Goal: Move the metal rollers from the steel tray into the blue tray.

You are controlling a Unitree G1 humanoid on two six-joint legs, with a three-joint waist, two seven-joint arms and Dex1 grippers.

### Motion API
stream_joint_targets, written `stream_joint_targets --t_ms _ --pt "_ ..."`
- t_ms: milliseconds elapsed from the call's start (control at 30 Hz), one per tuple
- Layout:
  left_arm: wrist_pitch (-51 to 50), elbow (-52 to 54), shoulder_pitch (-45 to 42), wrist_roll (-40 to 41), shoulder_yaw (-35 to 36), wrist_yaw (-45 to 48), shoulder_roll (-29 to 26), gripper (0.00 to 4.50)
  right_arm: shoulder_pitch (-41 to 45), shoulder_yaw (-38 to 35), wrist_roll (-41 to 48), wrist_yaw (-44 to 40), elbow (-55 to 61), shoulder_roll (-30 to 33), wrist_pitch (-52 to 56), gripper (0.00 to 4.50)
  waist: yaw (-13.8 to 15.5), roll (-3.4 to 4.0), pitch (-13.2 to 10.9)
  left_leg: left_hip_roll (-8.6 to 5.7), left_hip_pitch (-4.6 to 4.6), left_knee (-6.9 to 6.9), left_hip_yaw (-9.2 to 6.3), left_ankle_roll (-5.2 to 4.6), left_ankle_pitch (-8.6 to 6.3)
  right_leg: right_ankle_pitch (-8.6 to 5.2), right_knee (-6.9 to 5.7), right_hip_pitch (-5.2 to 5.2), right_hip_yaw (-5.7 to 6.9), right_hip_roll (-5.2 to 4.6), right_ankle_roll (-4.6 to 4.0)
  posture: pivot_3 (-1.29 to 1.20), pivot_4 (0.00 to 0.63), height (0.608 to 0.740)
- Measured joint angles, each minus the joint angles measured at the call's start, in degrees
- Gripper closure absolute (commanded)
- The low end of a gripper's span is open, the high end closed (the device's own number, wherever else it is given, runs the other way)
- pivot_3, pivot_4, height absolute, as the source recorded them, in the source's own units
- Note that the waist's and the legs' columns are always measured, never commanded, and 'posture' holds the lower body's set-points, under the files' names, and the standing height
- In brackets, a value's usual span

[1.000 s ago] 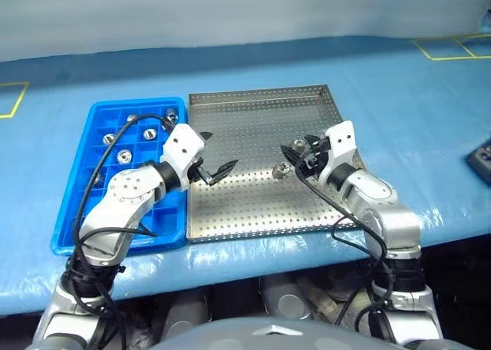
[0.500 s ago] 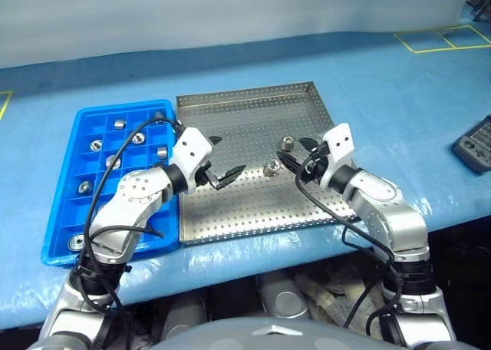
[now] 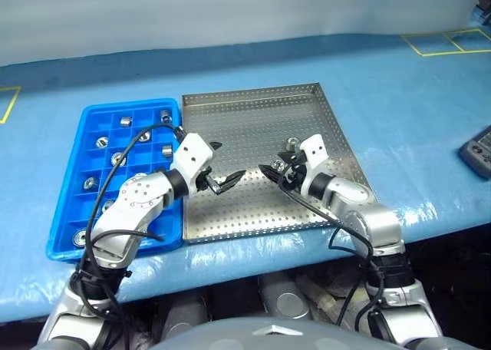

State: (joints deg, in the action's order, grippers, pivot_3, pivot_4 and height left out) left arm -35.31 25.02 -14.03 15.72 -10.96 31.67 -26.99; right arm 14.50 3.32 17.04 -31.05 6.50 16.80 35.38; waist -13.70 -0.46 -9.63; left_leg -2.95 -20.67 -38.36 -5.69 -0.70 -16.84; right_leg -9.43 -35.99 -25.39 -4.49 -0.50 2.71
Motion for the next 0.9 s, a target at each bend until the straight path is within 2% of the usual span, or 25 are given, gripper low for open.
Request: stream_joint_targets --t_ms 300,467,500,900 --pt "0.0 0.29 0.3 -0.03 0.02 -0.36 -0.17 0.0 1.56 0.5 -0.98 0.81 -3.62 -0.51 -1.41 0.86 0.0 0.0 0.02 0.01 0.02 -0.1 0.0 0.0 0.0 0.02 -0.02 0.06 -0.02 0.01 0.07 -0.24 0.15 0.74" --pt "0.0 0.62 0.95 -0.03 0.02 -0.58 -0.17 0.0 1.6 0.65 -1.82 1.81 -6.84 -0.52 -0.91 2.47 0.48 0.0 0.01 0.0 -0.02 -0.22 0.01 -0.02 -0.01 0.04 -0.05 0.06 -0.01 0.02 0.1 -0.24 0.15 0.74" --pt "0.0 0.63 0.95 -0.03 0.04 -0.65 -0.17 0.0 1.63 0.66 -1.99 1.91 -6.84 -0.52 -0.92 2.63 0.51 0.0 0.02 0.0 -0.02 -0.25 0.0 -0.02 -0.01 0.04 -0.05 0.08 -0.01 0.02 0.11 -0.24 0.15 0.74" --pt "-0.01 0.8 1.22 0.01 0.55 -1.04 -0.33 0.0 1.61 0.66 -2.45 2.44 -6.51 -0.23 -1.04 2.64 0.49 0.0 0.01 -0.01 -0.03 -0.35 0.01 -0.07 -0.04 0.05 -0.05 0.11 -0.02 0.03 0.16 -0.23 0.15 0.74"
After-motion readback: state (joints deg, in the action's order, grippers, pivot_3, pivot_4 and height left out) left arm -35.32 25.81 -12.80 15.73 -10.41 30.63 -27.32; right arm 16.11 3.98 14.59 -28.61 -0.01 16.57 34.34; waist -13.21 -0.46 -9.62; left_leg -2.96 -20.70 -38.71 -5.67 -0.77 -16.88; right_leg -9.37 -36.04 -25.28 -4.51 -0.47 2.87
